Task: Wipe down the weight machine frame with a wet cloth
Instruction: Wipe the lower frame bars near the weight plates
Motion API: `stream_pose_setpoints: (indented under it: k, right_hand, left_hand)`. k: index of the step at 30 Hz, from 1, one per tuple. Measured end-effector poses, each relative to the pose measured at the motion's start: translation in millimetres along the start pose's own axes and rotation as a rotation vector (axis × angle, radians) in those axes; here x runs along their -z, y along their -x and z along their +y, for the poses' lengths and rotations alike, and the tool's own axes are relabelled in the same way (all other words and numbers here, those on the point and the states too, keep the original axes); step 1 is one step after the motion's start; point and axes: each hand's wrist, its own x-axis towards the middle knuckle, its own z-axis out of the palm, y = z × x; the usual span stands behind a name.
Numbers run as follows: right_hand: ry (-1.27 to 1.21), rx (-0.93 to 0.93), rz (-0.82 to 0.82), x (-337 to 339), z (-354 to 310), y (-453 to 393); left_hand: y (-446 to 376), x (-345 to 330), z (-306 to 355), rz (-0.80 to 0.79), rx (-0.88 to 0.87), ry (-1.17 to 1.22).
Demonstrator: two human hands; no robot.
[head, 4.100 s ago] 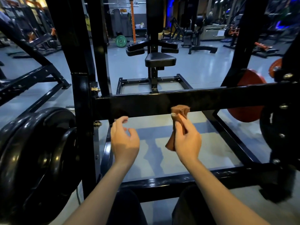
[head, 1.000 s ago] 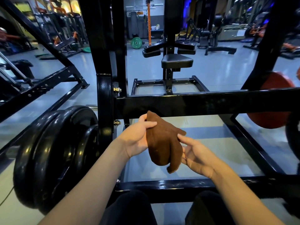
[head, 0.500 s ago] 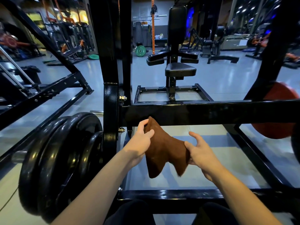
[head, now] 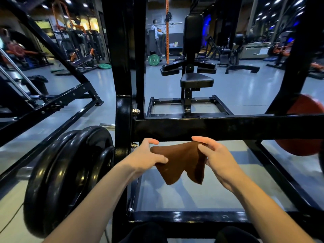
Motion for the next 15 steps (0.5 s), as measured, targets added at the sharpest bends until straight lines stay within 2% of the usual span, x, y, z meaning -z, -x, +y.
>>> stream_pose_setpoints:
  k: [3, 6, 8, 12, 15]
  right_hand:
    - [0.165, 0.092, -0.059, 3.4, -6.3, -0.4]
    - [0.530, 0.242, -0.006, 4.8, -8.9, -1.6]
    - [0.675, 0.330, 0.038, 8.2, -9.8, -2.7]
    - [0.649, 0.408, 0.048, 17.6, -15.6, -5.1]
    - [0.441, 0.375, -0.015, 19.8, -29.4, -4.7]
  left_hand:
    - [0.4, 0.2, -2.1, 0.048, -0.130, -0.327]
    - [0.9, 3.4, -5.1, 0.137, -0.280, -0.461]
    - [1.0, 4.9, -7.1, 0.169, -0.326, -0.469]
    - [4.0, 0.1, -2.9, 0.142, -0.254, -0.053]
    - [5.2, -4.8, 5.6, 0.045, -0.215, 0.276]
